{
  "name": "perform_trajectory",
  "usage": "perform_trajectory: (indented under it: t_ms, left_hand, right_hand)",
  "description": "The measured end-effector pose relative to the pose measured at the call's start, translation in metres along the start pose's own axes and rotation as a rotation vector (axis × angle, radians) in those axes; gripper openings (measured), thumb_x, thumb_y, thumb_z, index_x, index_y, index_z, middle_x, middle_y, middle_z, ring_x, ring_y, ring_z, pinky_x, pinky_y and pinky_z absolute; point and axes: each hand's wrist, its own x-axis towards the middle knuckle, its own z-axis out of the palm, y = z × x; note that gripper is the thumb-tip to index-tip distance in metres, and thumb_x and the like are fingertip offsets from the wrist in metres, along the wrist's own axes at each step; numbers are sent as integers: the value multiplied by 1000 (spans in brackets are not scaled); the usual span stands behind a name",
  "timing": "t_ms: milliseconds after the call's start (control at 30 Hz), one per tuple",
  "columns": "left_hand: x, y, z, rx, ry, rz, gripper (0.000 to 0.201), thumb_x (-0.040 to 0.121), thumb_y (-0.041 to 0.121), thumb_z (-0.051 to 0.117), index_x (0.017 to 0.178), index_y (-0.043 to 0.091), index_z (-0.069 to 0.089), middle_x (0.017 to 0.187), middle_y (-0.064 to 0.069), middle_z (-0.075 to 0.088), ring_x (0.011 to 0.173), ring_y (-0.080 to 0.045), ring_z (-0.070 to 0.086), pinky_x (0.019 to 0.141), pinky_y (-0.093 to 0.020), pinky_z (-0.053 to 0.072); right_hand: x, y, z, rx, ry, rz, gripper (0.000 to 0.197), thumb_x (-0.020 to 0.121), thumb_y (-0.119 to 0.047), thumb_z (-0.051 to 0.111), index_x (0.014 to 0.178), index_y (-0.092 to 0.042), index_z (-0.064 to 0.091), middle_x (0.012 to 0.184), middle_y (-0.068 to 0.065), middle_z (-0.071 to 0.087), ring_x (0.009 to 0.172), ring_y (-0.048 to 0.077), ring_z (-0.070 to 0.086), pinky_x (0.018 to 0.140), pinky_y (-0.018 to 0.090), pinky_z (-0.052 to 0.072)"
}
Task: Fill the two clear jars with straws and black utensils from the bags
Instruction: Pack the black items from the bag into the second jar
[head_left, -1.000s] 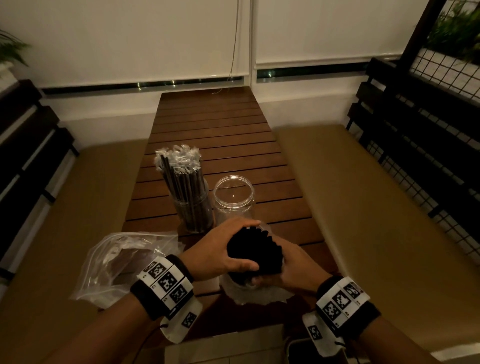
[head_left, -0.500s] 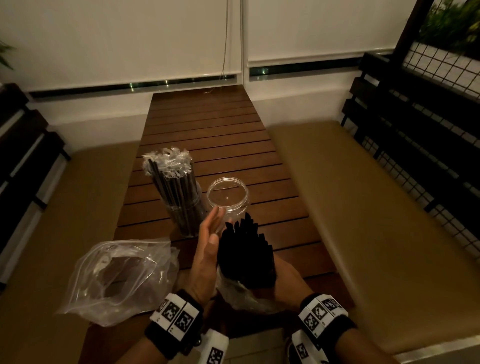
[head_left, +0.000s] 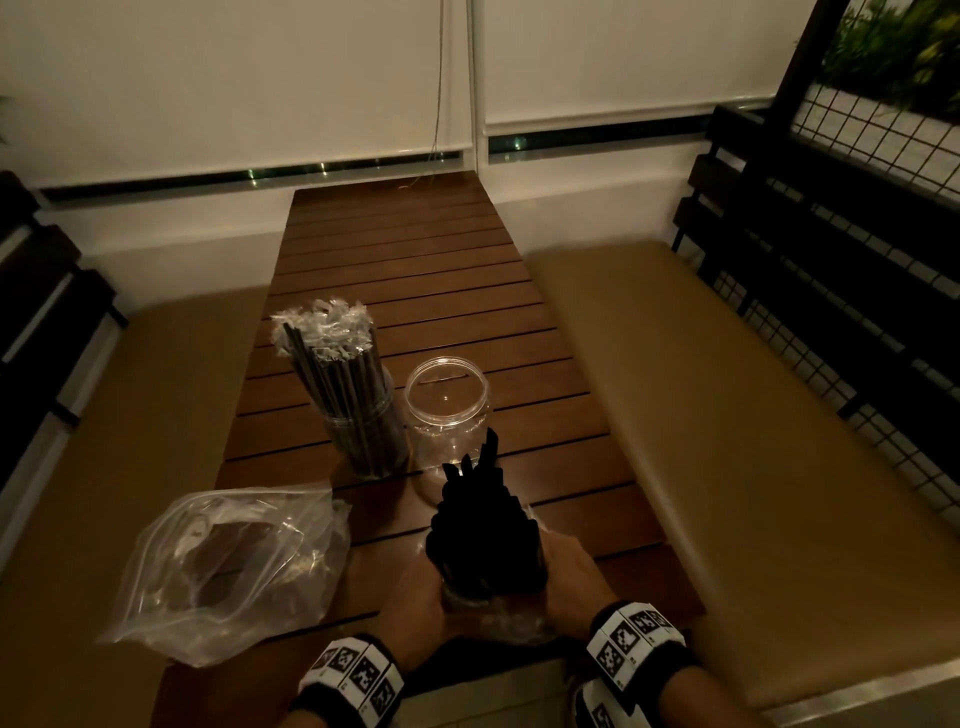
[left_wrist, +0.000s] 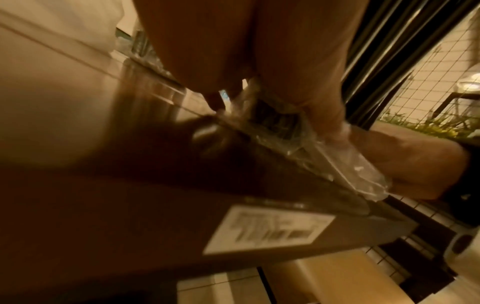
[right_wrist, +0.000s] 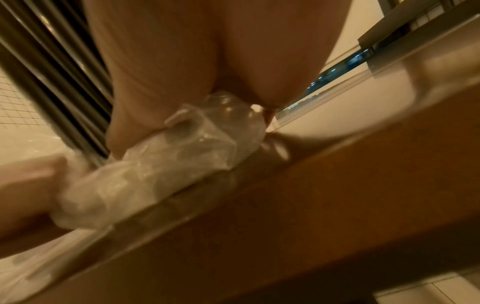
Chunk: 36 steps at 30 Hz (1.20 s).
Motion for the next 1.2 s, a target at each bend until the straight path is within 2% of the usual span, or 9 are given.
perform_trajectory:
  t_ms: [100, 267, 367, 433, 533, 700, 767, 933, 1200]
  left_hand:
    - [2, 1, 3, -14, -6, -8, 52, 64, 69, 67, 100, 33, 57, 96, 26, 48, 92, 7, 56, 80, -1, 37]
    - [-6, -1, -20, 100, -113, 94, 118, 47, 89, 59, 140, 20, 40, 137, 22, 44, 121, 18, 37, 106, -4, 24]
    - [-1, 30, -26, -43, 30, 216, 101, 47, 73, 77, 123, 15, 46, 109, 2, 61, 105, -22, 61, 101, -42, 48]
    - [2, 48, -25, -120, 73, 279, 96, 61, 76, 68, 115, 0, 48, 92, -8, 56, 97, -43, 51, 96, -51, 49]
    - [2, 65, -31, -204, 30, 260, 92, 59, 66, 76, 128, 15, 43, 118, 26, 55, 112, -2, 56, 94, -11, 45]
    - [5, 72, -36, -195, 17, 332, 87, 64, 38, 84, 136, 31, 36, 131, 29, 47, 126, 4, 46, 100, -9, 40]
    - [4, 77, -42, -209, 16, 342, 101, 65, 17, 87, 143, 33, 25, 135, 35, 42, 129, 11, 40, 97, -2, 36]
    - [-2, 87, -63, -172, -23, 356, 133, 54, 38, 90, 148, 46, -3, 142, 41, 27, 136, 9, 32, 106, -17, 35]
    - [2, 103, -78, 10, 2, 424, 98, 63, 44, 85, 144, 36, 31, 141, 22, 39, 129, 8, 39, 108, -24, 39]
  right_hand:
    - [0, 4, 1, -29, -3, -6, 32, 89, -39, 68, 92, -60, 44, 82, -24, 62, 79, -19, 60, 69, 9, 50]
    - [1, 2, -6, -28, -63, -21, 62, 78, -45, 76, 130, -52, 44, 103, -11, 72, 94, 3, 68, 81, 20, 55]
    - [3, -7, -15, 10, -58, -78, 75, 75, -50, 77, 140, -48, 38, 115, -23, 61, 107, -1, 61, 91, 17, 48]
    - [8, -19, -23, 55, -64, -95, 74, 76, -53, 74, 141, -42, 38, 119, -26, 54, 110, -3, 55, 94, 19, 45]
    - [16, -35, -34, 120, -80, -131, 74, 72, -58, 73, 136, -40, 41, 124, -16, 59, 112, 5, 60, 99, 37, 52]
    - [13, -46, -56, 115, -147, -193, 95, 68, -25, 91, 136, -50, 29, 125, -19, 56, 114, -10, 57, 92, 16, 51]
    - [12, -48, -62, 145, -148, -208, 102, 65, -22, 93, 139, -49, 28, 136, -15, 56, 121, -8, 54, 101, 24, 51]
    - [8, -63, -78, 169, -143, -293, 99, 70, -28, 91, 146, -47, 31, 140, -21, 51, 129, -2, 51, 105, 27, 49]
    - [6, -73, -87, 133, -116, -385, 73, 81, -21, 79, 141, -38, 40, 132, -16, 57, 120, -2, 56, 97, 20, 52]
